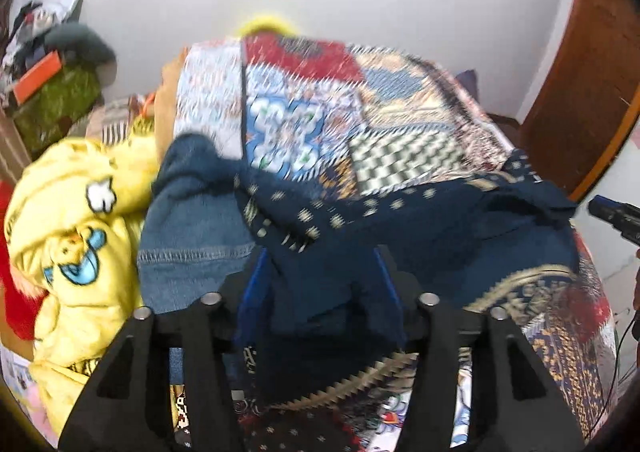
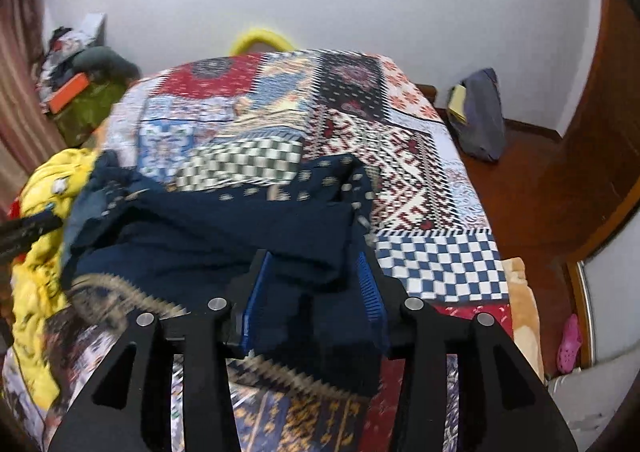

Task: Fold large clothes

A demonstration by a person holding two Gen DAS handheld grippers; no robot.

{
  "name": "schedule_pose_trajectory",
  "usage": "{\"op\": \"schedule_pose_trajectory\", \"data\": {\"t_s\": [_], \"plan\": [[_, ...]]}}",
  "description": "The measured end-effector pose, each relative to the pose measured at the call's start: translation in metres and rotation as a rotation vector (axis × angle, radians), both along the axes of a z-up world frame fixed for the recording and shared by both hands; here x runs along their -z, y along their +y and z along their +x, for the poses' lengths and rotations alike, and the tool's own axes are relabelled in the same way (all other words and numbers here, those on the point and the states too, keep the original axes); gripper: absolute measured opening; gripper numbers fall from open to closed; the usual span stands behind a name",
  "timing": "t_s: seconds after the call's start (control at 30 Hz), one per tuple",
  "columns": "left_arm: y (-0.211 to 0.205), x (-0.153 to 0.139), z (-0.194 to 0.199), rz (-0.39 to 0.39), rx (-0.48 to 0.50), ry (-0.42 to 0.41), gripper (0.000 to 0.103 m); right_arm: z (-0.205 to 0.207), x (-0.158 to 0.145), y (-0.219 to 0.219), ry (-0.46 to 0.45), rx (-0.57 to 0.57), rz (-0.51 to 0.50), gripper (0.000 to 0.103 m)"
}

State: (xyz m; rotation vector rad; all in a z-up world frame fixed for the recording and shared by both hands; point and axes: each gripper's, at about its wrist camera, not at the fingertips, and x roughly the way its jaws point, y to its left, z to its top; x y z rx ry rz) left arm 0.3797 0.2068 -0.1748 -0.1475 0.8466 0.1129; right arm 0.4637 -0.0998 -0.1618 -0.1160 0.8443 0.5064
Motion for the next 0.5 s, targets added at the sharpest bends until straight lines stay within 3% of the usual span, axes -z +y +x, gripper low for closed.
{"op": "schedule_pose_trajectory", "data": {"t_s": [0.1,0.33,0.5], "plan": [[-0.022,-0.002,-0.001,0.045,0.048,0.003,0.054,-0.010,0.002,0.011,0.000,-0.035,0.010,0.048],[-0.067,0.042,0.011,0.112,0.129,0.085,0.054,-0.011,0.036,0.037,0.065,-0.090,-0.001,0.048],[-0.068,0.064,0.033,0.086,0.120,0.098,0.057,0.008,0.061,0.054,0.104,-0.097,0.008,0.048]]}}
